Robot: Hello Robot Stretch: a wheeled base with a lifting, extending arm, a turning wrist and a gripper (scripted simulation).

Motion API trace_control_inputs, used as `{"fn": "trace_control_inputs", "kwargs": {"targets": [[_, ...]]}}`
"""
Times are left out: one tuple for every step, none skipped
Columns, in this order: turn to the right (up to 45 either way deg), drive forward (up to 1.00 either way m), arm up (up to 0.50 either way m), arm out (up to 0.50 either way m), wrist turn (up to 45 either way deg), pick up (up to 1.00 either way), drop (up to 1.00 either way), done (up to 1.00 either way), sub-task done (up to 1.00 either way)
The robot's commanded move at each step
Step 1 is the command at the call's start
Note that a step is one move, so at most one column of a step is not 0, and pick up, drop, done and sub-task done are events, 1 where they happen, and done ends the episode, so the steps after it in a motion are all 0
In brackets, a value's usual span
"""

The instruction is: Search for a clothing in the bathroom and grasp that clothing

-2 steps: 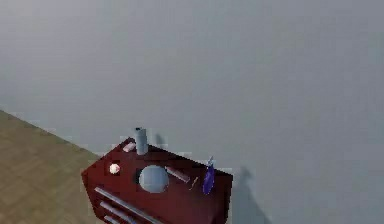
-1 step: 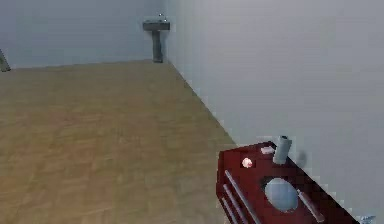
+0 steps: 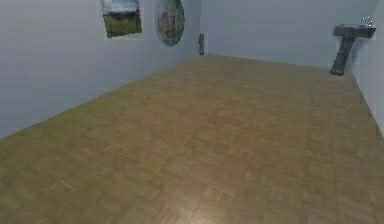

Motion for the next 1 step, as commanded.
{"fn": "trace_control_inputs", "kwargs": {"targets": [[-12.0,0.0,0.0,0.0,0.0,0.0,0.0,0.0,0.0]]}}
